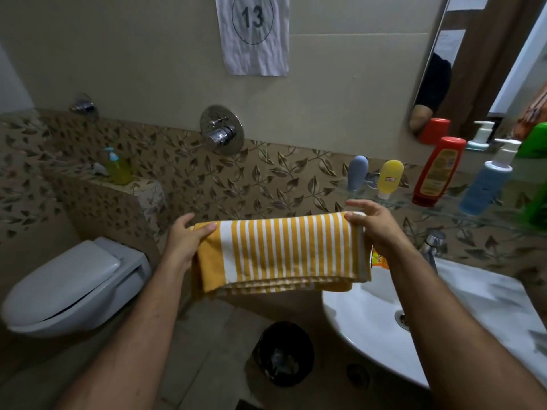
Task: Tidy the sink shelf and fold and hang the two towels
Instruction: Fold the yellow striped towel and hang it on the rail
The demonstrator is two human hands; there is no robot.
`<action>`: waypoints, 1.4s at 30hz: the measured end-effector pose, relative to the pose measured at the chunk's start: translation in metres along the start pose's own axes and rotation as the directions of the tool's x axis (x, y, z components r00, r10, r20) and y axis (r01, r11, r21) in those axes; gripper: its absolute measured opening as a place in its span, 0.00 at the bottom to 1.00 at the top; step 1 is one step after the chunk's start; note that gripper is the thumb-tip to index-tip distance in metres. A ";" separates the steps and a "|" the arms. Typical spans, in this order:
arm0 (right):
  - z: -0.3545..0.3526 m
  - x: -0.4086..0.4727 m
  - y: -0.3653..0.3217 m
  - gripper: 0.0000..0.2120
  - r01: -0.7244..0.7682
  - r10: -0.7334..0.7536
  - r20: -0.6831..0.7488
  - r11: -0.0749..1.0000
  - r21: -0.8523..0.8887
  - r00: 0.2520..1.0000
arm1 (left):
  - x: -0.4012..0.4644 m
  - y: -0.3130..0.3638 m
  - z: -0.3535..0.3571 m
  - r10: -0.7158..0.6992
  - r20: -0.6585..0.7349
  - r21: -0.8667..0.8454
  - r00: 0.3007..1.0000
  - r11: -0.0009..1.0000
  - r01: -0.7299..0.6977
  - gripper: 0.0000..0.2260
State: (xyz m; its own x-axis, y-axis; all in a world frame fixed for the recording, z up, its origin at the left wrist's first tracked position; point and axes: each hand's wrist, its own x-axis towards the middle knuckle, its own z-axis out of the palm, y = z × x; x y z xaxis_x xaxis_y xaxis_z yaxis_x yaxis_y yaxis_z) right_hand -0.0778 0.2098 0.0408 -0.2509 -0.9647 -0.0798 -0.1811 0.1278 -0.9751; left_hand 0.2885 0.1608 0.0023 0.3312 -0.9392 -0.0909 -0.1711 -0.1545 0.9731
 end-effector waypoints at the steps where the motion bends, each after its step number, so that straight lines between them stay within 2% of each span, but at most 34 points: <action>1: -0.001 -0.002 -0.006 0.14 0.010 -0.011 0.017 1.000 0.019 1.000 | 0.002 0.005 -0.001 0.066 0.019 0.024 0.998 0.998 -0.066 0.34; 5: -0.010 -0.004 -0.022 0.22 0.048 -0.052 0.139 0.998 0.031 0.989 | 0.011 0.022 -0.012 0.145 0.251 0.101 0.957 0.979 -0.175 0.37; 7: -0.011 -0.005 -0.027 0.23 0.101 -0.094 0.087 0.992 -0.078 0.992 | 0.015 0.023 -0.016 0.166 0.269 0.178 0.949 0.960 -0.218 0.34; 9: -0.009 -0.004 -0.033 0.20 0.177 -0.188 -0.016 0.945 -0.277 0.982 | 0.018 0.017 -0.016 0.198 0.216 0.239 0.956 0.939 -0.249 0.25; 12: -0.004 -0.005 -0.047 0.11 0.253 -0.369 -0.071 0.753 -0.608 0.927 | 0.020 0.001 -0.008 0.202 0.114 0.313 0.973 0.922 -0.228 0.12; 15: 0.002 -0.012 -0.067 0.09 0.252 -0.553 -0.073 0.488 -0.835 0.830 | 0.025 -0.016 0.003 0.192 0.009 0.425 0.981 0.888 -0.178 0.10; 17: 0.002 -0.014 -0.081 0.10 0.266 -0.608 -0.037 0.399 -0.877 0.793 | 0.024 -0.024 0.011 0.195 -0.029 0.502 0.980 0.851 -0.154 0.09; 19: 0.002 -0.015 -0.095 0.13 0.298 -0.546 0.000 0.457 -0.838 0.838 | 0.018 -0.028 0.019 0.198 -0.071 0.563 0.978 0.817 -0.125 0.07; 21: 0.006 -0.020 -0.106 0.12 0.353 -0.446 0.060 0.611 -0.708 0.893 | 0.009 -0.027 0.029 0.174 -0.093 0.598 0.980 0.797 -0.085 0.09; 23: 0.015 -0.024 -0.113 0.09 0.391 -0.415 0.096 0.720 -0.573 0.905 | 0.000 -0.026 0.041 0.163 -0.080 0.573 0.983 0.815 -0.088 0.13; 24: 0.021 -0.024 -0.114 0.08 0.402 -0.424 0.096 0.726 -0.558 0.900 | -0.004 -0.024 0.049 0.185 -0.046 0.534 0.982 0.835 -0.133 0.14; 26: 0.034 -0.023 -0.113 0.09 0.397 -0.414 0.107 0.718 -0.571 0.904 | -0.011 -0.020 0.064 0.250 0.060 0.411 0.966 0.876 -0.252 0.14; 29: 0.052 -0.019 -0.099 0.09 0.336 -0.328 0.119 0.755 -0.563 0.937 | -0.033 0.001 0.086 0.291 0.231 0.080 0.928 0.945 -0.316 0.10; 32: 0.064 -0.011 -0.081 0.10 0.198 -0.197 0.056 0.840 -0.506 0.979 | -0.070 0.022 0.106 0.367 0.423 -0.189 0.828 0.930 -0.315 0.11; 34: 0.066 -0.007 -0.073 0.09 0.116 -0.132 -0.006 0.892 -0.436 0.991 | -0.088 0.023 0.115 0.404 0.516 -0.281 0.756 0.913 -0.296 0.25; 36: 0.063 -0.003 -0.071 0.07 0.060 -0.086 -0.061 0.938 -0.343 0.994 | -0.099 0.018 0.117 0.435 0.558 -0.313 0.707 0.899 -0.307 0.41; 37: 0.061 -0.002 -0.071 0.05 0.032 -0.055 -0.075 0.960 -0.277 0.996 | -0.103 0.016 0.117 0.454 0.570 -0.323 0.685 0.890 -0.321 0.46; 40: 0.055 0.002 -0.073 0.04 -0.037 0.030 -0.093 0.996 -0.077 0.995 | -0.114 0.012 0.114 0.461 0.628 -0.293 0.627 0.887 -0.357 0.55; 42: 0.055 0.004 -0.074 0.04 -0.072 0.071 -0.096 0.997 -0.005 0.993 | -0.118 0.011 0.112 0.417 0.660 -0.222 0.626 0.903 -0.367 0.58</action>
State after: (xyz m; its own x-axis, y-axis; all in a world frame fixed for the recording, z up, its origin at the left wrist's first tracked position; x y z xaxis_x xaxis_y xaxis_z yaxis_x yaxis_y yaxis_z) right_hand -0.0133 0.1843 0.1011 -0.3536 -0.9266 -0.1283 -0.1676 0.1977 -0.9658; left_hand 0.1434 0.2358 -0.0002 -0.4761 -0.8543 0.2087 -0.0705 0.2736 0.9593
